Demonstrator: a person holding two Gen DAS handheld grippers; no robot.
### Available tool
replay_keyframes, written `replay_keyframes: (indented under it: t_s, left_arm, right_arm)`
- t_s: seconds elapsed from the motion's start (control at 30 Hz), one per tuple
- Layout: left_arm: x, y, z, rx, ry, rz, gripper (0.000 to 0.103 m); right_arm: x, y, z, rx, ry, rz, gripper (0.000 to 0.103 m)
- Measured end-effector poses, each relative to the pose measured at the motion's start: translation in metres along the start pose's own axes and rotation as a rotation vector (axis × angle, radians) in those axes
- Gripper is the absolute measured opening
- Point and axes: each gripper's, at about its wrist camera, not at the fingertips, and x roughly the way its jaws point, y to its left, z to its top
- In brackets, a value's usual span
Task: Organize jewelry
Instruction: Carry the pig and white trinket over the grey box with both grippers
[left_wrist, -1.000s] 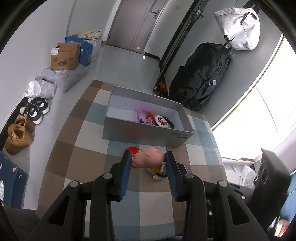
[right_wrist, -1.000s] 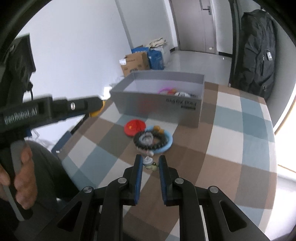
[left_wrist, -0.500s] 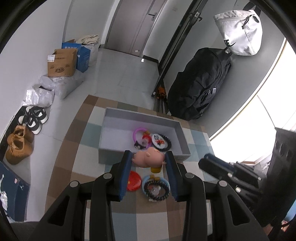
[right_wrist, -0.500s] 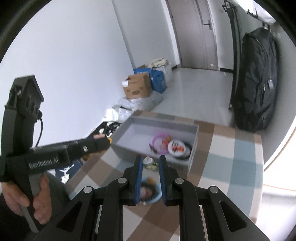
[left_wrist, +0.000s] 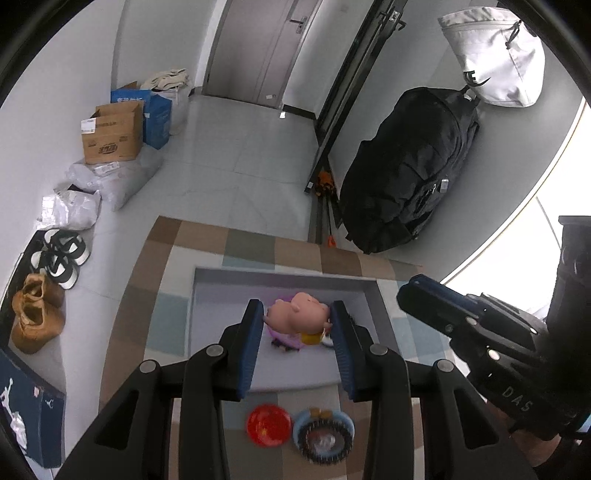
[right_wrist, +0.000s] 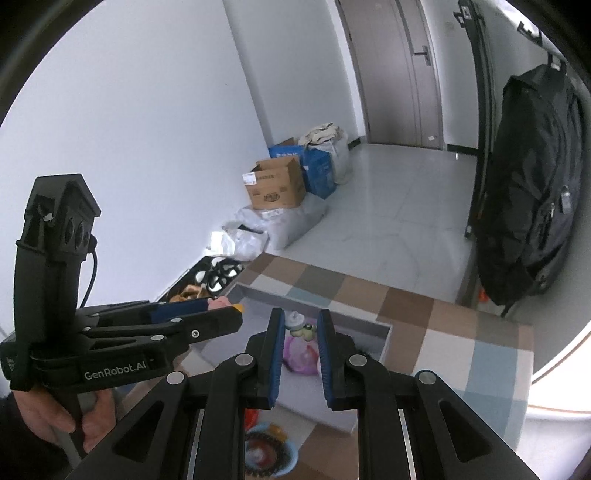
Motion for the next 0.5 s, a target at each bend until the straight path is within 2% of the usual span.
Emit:
replay_keyframes:
  t_s: [0.23, 0.5]
  left_arm:
    - [0.023, 0.005, 0.005, 0.000, 0.043, 0.010, 0.031]
    - [0.035, 0.005, 0.003, -0.013, 0.075, -0.014, 0.031]
  right_arm:
    - [0.018, -0.020, -0.001, 0.053, 0.021, 0.010, 0.016]
    - [0.029, -0.029, -0.006, 0.079, 0.050, 0.020, 0.016]
